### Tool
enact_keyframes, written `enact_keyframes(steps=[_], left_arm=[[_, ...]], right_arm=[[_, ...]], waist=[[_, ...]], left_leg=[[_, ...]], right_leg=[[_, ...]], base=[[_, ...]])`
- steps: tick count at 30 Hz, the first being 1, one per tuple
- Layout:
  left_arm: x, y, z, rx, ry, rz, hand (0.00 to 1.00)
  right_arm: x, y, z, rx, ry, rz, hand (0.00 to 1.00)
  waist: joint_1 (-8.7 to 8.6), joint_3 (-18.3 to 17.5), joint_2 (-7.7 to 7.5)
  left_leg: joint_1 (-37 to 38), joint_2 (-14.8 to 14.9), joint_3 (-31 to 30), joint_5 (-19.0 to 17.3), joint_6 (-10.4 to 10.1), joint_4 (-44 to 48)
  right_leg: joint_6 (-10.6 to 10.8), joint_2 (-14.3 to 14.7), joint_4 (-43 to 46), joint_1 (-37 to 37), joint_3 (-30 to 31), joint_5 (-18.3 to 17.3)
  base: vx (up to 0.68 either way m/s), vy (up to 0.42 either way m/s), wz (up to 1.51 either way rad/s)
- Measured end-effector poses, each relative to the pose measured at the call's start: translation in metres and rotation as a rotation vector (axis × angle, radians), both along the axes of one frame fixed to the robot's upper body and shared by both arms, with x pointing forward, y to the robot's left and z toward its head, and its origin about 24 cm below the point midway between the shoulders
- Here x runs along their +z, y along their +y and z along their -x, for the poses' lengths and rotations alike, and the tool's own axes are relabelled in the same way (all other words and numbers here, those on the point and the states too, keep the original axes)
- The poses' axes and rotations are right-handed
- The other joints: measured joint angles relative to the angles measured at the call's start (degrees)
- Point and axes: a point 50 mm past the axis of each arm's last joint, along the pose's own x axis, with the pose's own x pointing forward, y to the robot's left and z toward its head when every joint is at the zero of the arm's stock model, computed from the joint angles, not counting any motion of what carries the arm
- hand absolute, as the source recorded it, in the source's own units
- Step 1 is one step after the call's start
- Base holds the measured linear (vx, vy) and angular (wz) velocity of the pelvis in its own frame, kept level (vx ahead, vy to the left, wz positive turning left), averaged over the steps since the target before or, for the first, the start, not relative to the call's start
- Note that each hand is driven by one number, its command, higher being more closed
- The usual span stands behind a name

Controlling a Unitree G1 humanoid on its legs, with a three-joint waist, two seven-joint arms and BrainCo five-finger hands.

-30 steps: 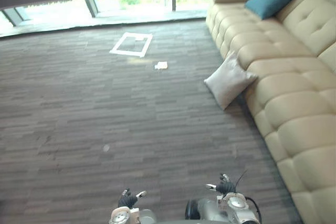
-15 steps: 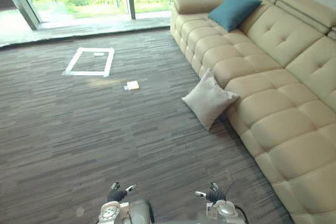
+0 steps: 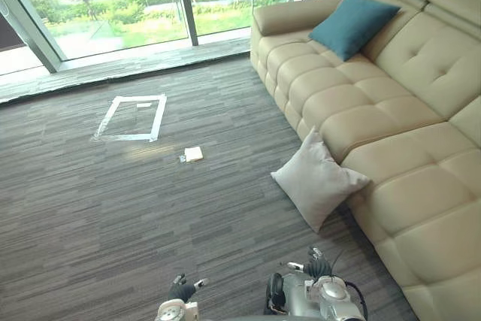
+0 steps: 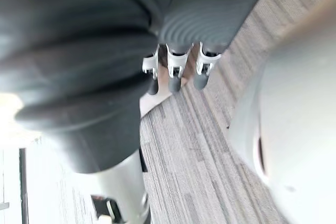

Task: Pick up cushions and gather them together orderly.

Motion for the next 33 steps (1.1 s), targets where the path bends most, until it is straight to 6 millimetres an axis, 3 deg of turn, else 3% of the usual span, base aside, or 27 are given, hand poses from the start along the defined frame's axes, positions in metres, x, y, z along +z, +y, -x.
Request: enact_keyframes(steps=[1, 3, 6, 8, 9, 10, 11, 12, 14, 15, 16, 17, 18, 19, 21, 25, 26, 27, 30, 33], left_arm=[[0.002, 0.003, -0.002, -0.001, -0.011, -0.010, 0.00], [0.004, 0.010, -0.004, 0.005, -0.027, -0.026, 0.00], [0.008, 0.011, -0.010, 0.026, -0.076, -0.026, 0.00], [0.010, 0.010, -0.014, 0.026, -0.094, -0.026, 0.00], [0.010, 0.010, -0.014, 0.026, -0.095, -0.027, 0.00], [0.010, 0.010, -0.014, 0.029, -0.091, -0.030, 0.00], [0.009, 0.009, -0.013, 0.038, -0.088, -0.028, 0.00], [0.009, 0.010, -0.012, 0.042, -0.087, -0.028, 0.00], [0.009, 0.024, -0.010, 0.041, -0.073, -0.059, 0.00], [0.009, 0.024, -0.010, 0.042, -0.069, -0.060, 0.00], [0.008, 0.026, -0.009, 0.041, -0.058, -0.065, 0.00], [0.007, 0.025, -0.008, 0.034, -0.047, -0.067, 0.00], [0.007, 0.025, -0.008, 0.034, -0.043, -0.065, 0.00], [0.005, 0.023, -0.007, 0.033, -0.031, -0.059, 0.00], [0.003, 0.022, -0.002, 0.023, -0.009, -0.055, 0.00], [0.001, 0.019, 0.000, -0.039, 0.014, -0.061, 0.00], [0.001, 0.019, -0.002, -0.051, 0.012, -0.061, 0.00], [0.001, 0.022, -0.002, -0.060, 0.012, -0.063, 0.00], [-0.003, 0.003, 0.000, -0.079, 0.031, -0.015, 0.00], [-0.002, 0.001, -0.003, -0.103, 0.026, -0.018, 0.00]], right_arm=[[-0.001, 0.003, 0.001, -0.001, 0.009, -0.006, 0.00], [-0.003, 0.009, 0.004, 0.003, 0.023, -0.018, 0.00], [-0.008, 0.007, 0.013, -0.023, 0.059, -0.020, 0.00], [-0.009, 0.009, 0.015, -0.027, 0.069, -0.023, 0.00], [-0.009, 0.009, 0.015, -0.027, 0.069, -0.025, 0.00], [-0.010, 0.012, 0.015, -0.025, 0.069, -0.029, 0.00], [-0.012, 0.014, 0.019, -0.019, 0.083, -0.030, 0.00], [-0.012, 0.016, 0.020, -0.015, 0.089, -0.034, 0.00], [-0.014, 0.031, 0.024, 0.002, 0.101, -0.066, 0.00], [-0.015, 0.031, 0.025, 0.008, 0.104, -0.066, 0.00], [-0.015, 0.031, 0.025, 0.011, 0.107, -0.066, 0.00], [-0.014, 0.031, 0.024, 0.016, 0.101, -0.065, 0.00], [-0.014, 0.031, 0.023, 0.018, 0.097, -0.065, 0.00], [-0.013, 0.031, 0.022, 0.020, 0.088, -0.065, 0.00], [-0.011, 0.031, 0.019, 0.022, 0.072, -0.064, 0.00], [-0.009, 0.029, 0.013, 0.027, 0.056, -0.059, 0.00], [-0.009, 0.028, 0.012, 0.029, 0.057, -0.054, 0.00], [-0.010, 0.025, 0.015, 0.027, 0.065, -0.049, 0.00], [-0.010, 0.004, 0.015, -0.004, 0.070, -0.007, 0.00], [-0.011, -0.002, 0.017, -0.046, 0.074, -0.004, 0.00]], waist=[[0.15, 0.43, -0.42], [0.23, 0.75, -2.64], [1.84, 0.39, -3.22], [2.95, 0.49, -3.44], [3.04, 0.52, -3.51], [3.01, 0.39, -3.62], [3.18, 0.21, -3.32], [3.33, -0.04, -3.44], [3.20, -1.85, -6.95], [3.31, -1.93, -7.13], [3.35, -1.89, -7.28], [3.09, -1.76, -7.06], [3.07, -1.71, -6.99], [3.08, -1.56, -6.77], [2.87, -1.44, -6.20], [2.04, -1.38, -5.98], [2.06, -1.35, -6.16], [2.01, -1.52, -7.34], [1.87, -1.80, -3.41], [1.60, -1.55, -3.06]], left_leg=[[-2.17, 1.09, 0.63, -1.22, -0.05, 3.46], [-7.52, 0.92, 3.33, -3.53, 1.19, 2.71], [-14.30, -0.27, 6.13, -6.31, 2.88, -12.02], [-16.74, -3.19, 2.79, -6.06, 2.61, -22.13], [-16.92, -4.04, 1.64, -5.57, 2.29, -24.46], [-16.84, -6.38, -1.71, -3.01, 1.63, -32.78], [-16.60, -6.79, -3.31, 1.21, 1.49, -35.99], [-16.31, -7.11, -3.27, 3.21, 1.97, -35.43], [-14.60, -8.53, 2.12, -0.93, 4.26, -34.11], [-14.11, -8.56, 2.94, -1.19, 4.61, -33.86], [-11.53, -8.61, 6.27, -2.97, 6.45, -33.27], [-9.25, -9.04, 7.53, -4.24, 7.38, -33.73], [-7.29, -9.14, 8.86, -5.10, 7.60, -34.50], [-3.82, -9.29, 10.58, -5.94, 7.64, -36.28], [1.92, -9.34, 13.39, -5.94, 7.61, -40.71], [6.87, -9.22, 17.57, -5.80, 7.37, -45.62], [7.48, -9.72, 17.81, -5.75, 7.28, -45.61], [7.71, -11.14, 17.35, -5.74, 7.26, -45.59], [8.76, -9.01, 14.42, -5.44, 6.07, -45.48], [7.47, -6.64, 14.04, -5.23, 5.38, -37.60]], right_leg=[[-0.35, 0.84, -1.30, 3.08, 1.04, -1.00], [0.12, 1.00, -5.67, 9.19, 3.85, -2.16], [1.55, 1.10, -11.13, 14.93, 9.06, -1.86], [2.88, 0.38, -12.48, 17.73, 12.63, -2.67], [3.34, 0.10, -12.74, 18.26, 13.31, -2.96], [4.90, -0.73, -13.19, 19.29, 15.86, -4.16], [6.45, -0.85, -12.97, 19.90, 18.33, -6.01], [7.08, -1.22, -12.57, 19.93, 19.60, -6.68], [8.05, -4.45, -7.03, 17.37, 22.68, -6.06], [8.32, -4.83, -5.36, 16.53, 22.89, -5.86], [9.29, -5.95, 3.06, 13.20, 23.26, -4.54], [11.40, -7.49, 9.82, 10.38, 21.54, -2.30], [12.07, -8.54, 14.56, 8.48, 19.80, -1.53], [11.78, -10.53, 20.27, 5.53, 15.54, -1.70], [10.60, -12.75, 21.84, 3.16, 8.52, -2.94], [9.10, -13.72, 8.86, -0.39, -4.95, -2.91], [8.12, -12.82, 2.18, -0.94, -6.69, 0.65], [4.58, -12.16, -3.01, -0.65, -6.28, 4.73], [4.52, -9.31, -5.57, 1.84, -6.37, 4.40], [4.52, -7.56, -7.38, 4.82, -6.19, 3.30]], base=[[0.52, -0.075, -0.61], [0.47, -0.065, -0.57], [0.46, 0.034, -0.82], [0.54, 0.219, -0.83], [0.55, 0.309, -0.93], [0.43, 0.322, -1.05], [0.43, 0.359, -1.17], [0.44, 0.389, -1.22], [0.45, 0.362, -0.99], [0.43, 0.336, -0.86], [0.37, 0.314, -0.74], [0.36, 0.296, -0.79], [0.33, 0.245, -0.70], [0.30, 0.198, -0.72], [0.30, 0.170, -0.68], [0.21, 0.050, -0.43], [0.34, -0.078, -0.22], [0.31, -0.103, -0.27], [0.28, -0.105, -0.34], [0.23, -0.104, -0.12]])
